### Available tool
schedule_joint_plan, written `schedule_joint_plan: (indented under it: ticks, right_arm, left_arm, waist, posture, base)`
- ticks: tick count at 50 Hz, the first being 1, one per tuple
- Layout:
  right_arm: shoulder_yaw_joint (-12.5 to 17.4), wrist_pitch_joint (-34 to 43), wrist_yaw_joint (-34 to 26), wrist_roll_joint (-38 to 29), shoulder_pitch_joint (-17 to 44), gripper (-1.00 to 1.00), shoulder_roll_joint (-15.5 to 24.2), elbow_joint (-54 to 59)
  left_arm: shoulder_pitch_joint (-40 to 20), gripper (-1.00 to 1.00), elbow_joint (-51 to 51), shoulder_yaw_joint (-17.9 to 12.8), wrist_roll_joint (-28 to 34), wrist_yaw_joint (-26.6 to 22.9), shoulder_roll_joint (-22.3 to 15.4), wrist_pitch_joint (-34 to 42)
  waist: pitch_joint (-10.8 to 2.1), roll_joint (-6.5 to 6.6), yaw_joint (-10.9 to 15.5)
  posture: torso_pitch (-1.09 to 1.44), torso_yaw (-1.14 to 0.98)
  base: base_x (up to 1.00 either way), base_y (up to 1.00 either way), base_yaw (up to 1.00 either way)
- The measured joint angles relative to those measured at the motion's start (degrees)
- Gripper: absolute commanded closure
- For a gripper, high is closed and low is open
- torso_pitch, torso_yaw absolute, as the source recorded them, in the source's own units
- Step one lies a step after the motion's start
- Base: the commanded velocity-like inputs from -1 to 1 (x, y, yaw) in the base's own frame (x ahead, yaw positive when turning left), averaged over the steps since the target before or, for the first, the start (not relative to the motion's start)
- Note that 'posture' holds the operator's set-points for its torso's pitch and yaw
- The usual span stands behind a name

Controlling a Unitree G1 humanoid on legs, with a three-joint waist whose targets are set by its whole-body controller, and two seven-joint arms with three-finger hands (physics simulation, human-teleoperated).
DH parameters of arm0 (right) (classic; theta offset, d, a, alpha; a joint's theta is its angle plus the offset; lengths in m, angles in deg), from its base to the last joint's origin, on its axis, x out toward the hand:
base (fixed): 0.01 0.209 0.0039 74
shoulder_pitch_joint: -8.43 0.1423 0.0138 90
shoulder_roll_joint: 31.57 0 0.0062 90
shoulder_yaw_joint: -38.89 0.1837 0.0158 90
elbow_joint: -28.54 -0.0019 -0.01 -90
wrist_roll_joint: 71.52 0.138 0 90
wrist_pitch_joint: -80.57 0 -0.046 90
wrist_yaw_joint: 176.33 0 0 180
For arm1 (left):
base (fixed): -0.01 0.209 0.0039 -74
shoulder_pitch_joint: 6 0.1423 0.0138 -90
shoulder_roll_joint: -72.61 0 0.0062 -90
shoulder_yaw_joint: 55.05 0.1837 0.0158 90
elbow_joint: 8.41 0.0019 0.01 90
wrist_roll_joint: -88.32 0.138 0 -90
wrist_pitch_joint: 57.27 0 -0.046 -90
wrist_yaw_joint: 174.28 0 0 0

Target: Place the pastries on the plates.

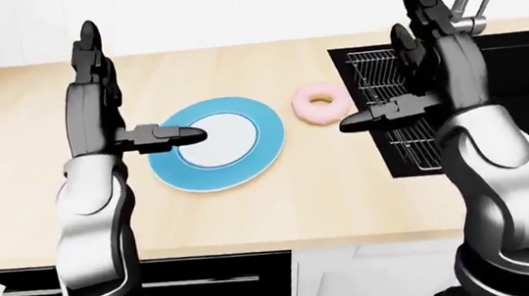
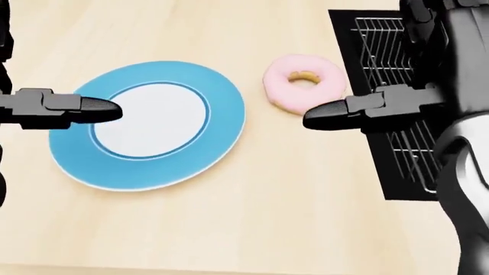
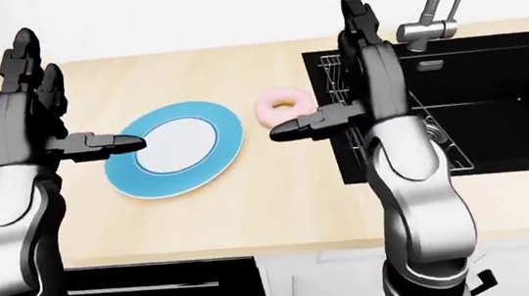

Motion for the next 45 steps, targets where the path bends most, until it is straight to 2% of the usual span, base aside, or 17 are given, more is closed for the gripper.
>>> schedule_joint_plan:
  ticks: [5, 8, 14, 21, 25, 30, 33, 37, 45]
  right_arm:
    - [-2.1, 4.0, -2.0, -3.4, 4.2, -1.0, 1.5, 4.8]
    - [-3.8, 6.0, -5.0, -6.3, 9.3, -1.0, 3.0, 10.4]
    - [-5.2, 4.0, -10.8, -12.3, 17.8, -1.0, 3.1, 20.7]
    - [-5.9, -2.9, -15.5, -18.4, 24.9, -1.0, 2.7, 37.4]
    - [-7.3, -6.3, -19.0, -22.4, 28.2, -1.0, 3.0, 45.4]
    - [-7.8, -14.6, -22.0, -28.3, 33.1, -1.0, 3.1, 59.7]
    - [-8.0, -21.3, -22.3, -31.3, 37.5, -1.0, 3.1, 72.3]
    - [-7.4, -27.6, -22.0, -33.6, 40.8, -1.0, 2.9, 82.5]
    - [-7.7, -35.2, -21.6, -35.5, 42.3, -1.0, 1.4, 93.2]
  left_arm:
    - [0.8, -1.0, 0.4, -0.1, -0.1, 0.0, 0.1, 0.2]
    - [0.7, -1.0, 0.6, -0.1, 0.0, 0.2, 0.2, 0.1]
    - [0.6, -1.0, 0.8, 0.2, 0.1, 0.3, 0.3, -0.4]
    - [0.9, -1.0, 0.2, -0.3, 0.0, 0.3, 0.1, -0.3]
    - [0.9, -1.0, 0.3, -0.3, -0.1, 0.4, 0.1, -0.2]
    - [0.5, -1.0, -0.4, -0.4, -0.4, 0.2, -0.2, 0.6]
    - [0.2, -1.0, -1.1, -0.7, -0.6, 0.1, -0.6, 1.4]
    - [0.0, -1.0, -1.0, -0.7, -0.7, 0.2, -0.7, 1.1]
    - [0.5, -1.0, -0.6, -0.6, -0.9, 0.3, -0.6, 0.9]
  waist:
    - [0.2, -0.21, -0.2]
    - [0.46, -0.15, -0.2]
    - [0.48, -0.09, -0.2]
    - [0.6, 0.19, -0.2]
    - [0.7, 0.38, -0.2]
    - [0.71, 0.62, -0.4]
    - [0.66, 0.9, -0.6]
    - [0.62, 1.17, -0.6]
    - [0.55, 1.17, -0.7]
  posture:
    - [0.0, 0.0]
    - [0.0, 0.0]
    - [0.0, 0.0]
    - [0.0, 0.0]
    - [0.0, 0.0]
    - [0.0, 0.0]
    - [0.0, 0.0]
    - [0.0, 0.0]
    - [0.0, 0.0]
  base:
    - [0.0, 0.0, 0.0]
    - [0.0, 0.0, 0.0]
    - [0.0, 0.0, 0.0]
    - [0.0, 0.0, 0.0]
    - [0.0, 0.0, 0.0]
    - [0.0, 0.0, 0.0]
    - [0.0, 0.0, 0.0]
    - [0.0, 0.0, 0.0]
    - [0.0, 0.0, 0.0]
